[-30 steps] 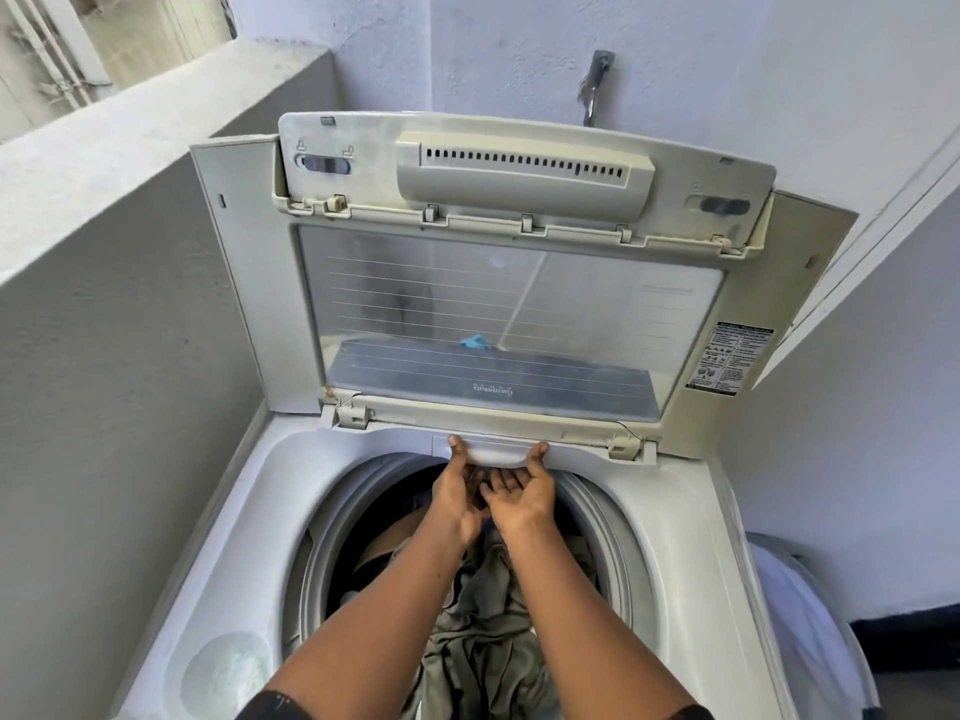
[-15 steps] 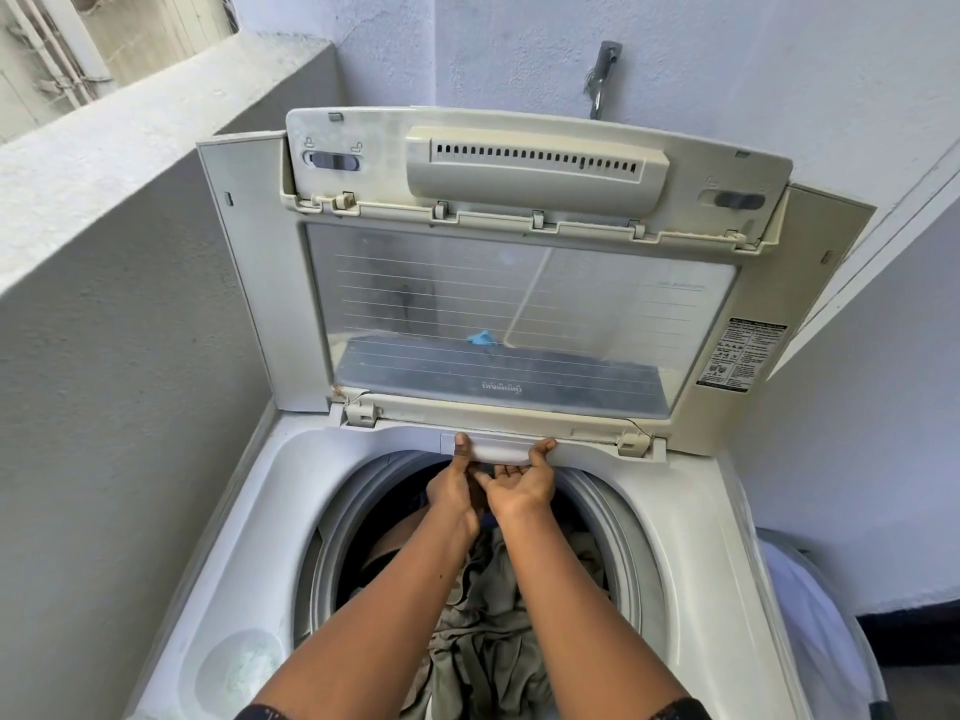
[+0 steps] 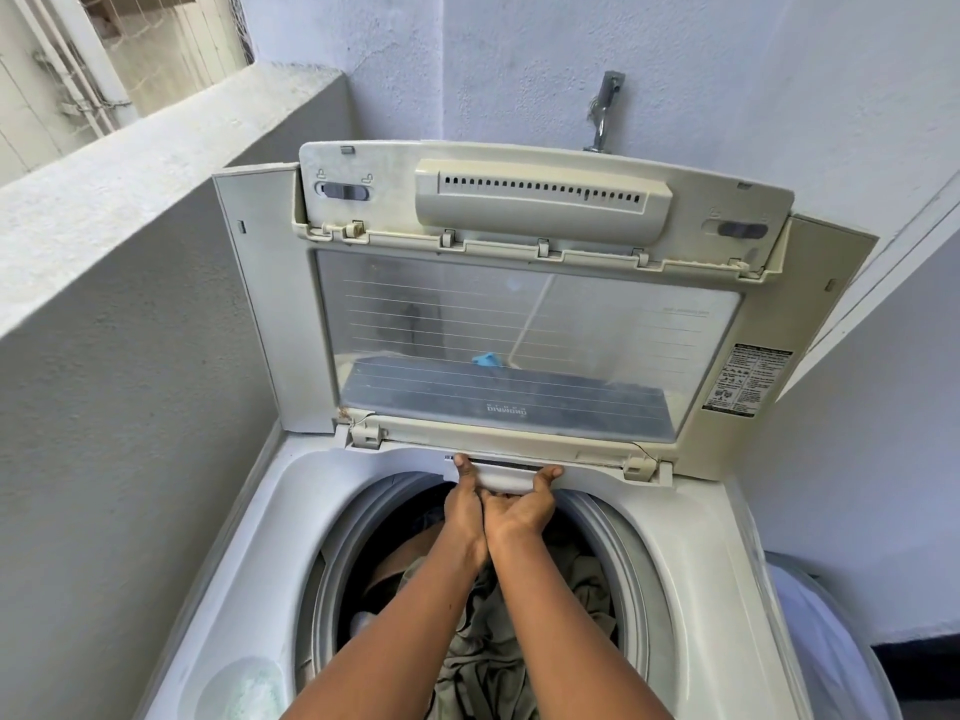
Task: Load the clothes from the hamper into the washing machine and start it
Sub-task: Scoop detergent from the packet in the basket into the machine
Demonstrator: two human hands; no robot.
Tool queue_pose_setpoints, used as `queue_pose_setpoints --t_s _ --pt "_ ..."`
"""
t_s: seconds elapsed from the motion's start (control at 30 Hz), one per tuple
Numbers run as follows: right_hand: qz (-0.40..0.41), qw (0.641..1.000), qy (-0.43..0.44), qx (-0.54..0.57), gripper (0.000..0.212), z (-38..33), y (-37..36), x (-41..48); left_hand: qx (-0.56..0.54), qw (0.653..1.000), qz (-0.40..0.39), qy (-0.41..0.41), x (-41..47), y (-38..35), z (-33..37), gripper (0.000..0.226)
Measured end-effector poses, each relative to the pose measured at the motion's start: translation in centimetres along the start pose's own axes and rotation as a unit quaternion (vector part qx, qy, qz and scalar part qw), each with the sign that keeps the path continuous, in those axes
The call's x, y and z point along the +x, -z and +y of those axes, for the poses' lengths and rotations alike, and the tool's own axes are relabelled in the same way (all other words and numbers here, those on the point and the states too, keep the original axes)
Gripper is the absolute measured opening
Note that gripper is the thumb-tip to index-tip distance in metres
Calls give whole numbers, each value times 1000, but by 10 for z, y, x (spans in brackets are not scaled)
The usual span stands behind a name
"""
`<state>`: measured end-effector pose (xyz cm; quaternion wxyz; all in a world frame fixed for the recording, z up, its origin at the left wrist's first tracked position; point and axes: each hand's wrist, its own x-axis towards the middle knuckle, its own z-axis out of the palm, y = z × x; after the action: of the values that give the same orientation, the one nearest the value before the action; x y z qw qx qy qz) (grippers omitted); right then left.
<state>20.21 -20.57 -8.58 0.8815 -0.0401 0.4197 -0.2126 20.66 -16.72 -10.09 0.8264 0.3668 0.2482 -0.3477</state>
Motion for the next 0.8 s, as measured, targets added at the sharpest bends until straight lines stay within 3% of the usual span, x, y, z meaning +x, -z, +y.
queue_pose_setpoints --t_s 0.03,0.13,0.27,0.33,0.4,0.5,0.57,0.8 --pt "2 1000 -3 4 58 0 0 0 3 1000 -3 -4 -1 1 0 95" --pt "2 1000 -8 1 53 -3 0 -4 42 995 75 -46 -8 4 3 74" --pt "12 999 1 -32 38 -1 10 -12 40 993 108 -38 -11 13 -7 85" --pt "3 1000 0 -31 32 -2 16 -19 54 993 104 -13 -7 21 -17 105" --pt "3 1000 -3 -24 27 -3 19 -23 11 993 120 4 -4 26 -19 100" --pt "7 1000 -9 -28 41 -5 23 -30 -14 992 121 -20 -13 28 -16 76" --pt "12 1000 -11 -27 38 -6 27 -32 -10 993 117 -32 -12 32 -18 67" --pt "40 994 -33 -94 59 -13 34 -40 10 993 116 -28 -10 38 -18 71"
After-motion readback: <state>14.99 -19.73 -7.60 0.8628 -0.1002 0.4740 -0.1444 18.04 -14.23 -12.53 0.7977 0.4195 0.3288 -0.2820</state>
